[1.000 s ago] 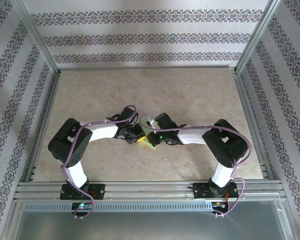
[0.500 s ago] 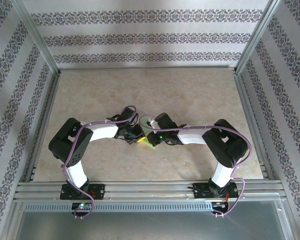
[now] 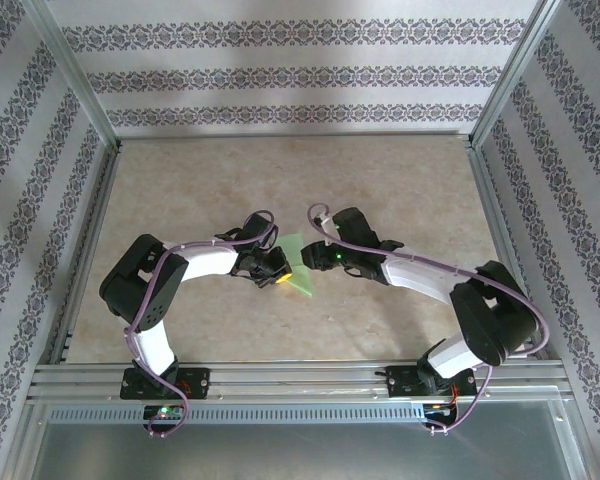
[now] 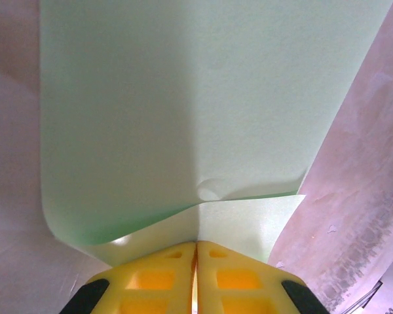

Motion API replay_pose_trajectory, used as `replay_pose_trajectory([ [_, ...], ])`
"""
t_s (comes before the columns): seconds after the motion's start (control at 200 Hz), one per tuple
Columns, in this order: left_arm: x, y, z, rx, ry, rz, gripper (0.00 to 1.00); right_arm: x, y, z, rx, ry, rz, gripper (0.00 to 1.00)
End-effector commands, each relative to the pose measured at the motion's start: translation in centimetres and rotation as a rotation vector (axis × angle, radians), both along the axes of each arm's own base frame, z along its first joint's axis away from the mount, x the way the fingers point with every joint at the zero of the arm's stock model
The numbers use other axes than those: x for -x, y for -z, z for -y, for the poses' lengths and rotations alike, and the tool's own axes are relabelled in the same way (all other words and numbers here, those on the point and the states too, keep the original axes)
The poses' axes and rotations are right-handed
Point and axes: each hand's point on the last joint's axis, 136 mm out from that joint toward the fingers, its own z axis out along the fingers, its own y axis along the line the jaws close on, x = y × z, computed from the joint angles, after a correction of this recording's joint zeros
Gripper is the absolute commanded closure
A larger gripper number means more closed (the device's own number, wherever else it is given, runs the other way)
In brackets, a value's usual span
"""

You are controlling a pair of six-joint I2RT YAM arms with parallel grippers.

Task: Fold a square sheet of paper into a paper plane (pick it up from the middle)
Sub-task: Third fold the triangle at the center of the table.

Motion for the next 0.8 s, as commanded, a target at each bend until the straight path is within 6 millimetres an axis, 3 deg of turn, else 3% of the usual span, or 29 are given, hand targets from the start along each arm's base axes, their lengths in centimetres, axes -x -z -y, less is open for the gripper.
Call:
replay_pose_trajectory([
  [0.0,1.8,2.9,-1.4,-0.104,0.014,-0.074,0.90,2.2,1.1,0.1,-0.013,-0.021,-0.116,0.66],
  [0.185,1.9,2.9,-1.5,-0.109,0.013,-0.077,0.90,4.3,2.5,-1.2,-0.046,-0.072,-0.235,0.85],
  [0.285,1.9,2.9,-1.6,-0.112,0.011,-0.079,0.91,4.9,3.5,-2.1,-0.034,-0.100,-0.271,0.90],
  [0.525,2.0,2.9,-1.6,-0.116,0.011,-0.083,0.91,5.0,5.7,-3.2,0.002,-0.121,-0.317,0.94],
  [0.795,2.1,3.1,-1.7,-0.118,0.014,-0.089,0.91,5.0,6.6,-3.5,0.027,-0.132,-0.345,0.95],
])
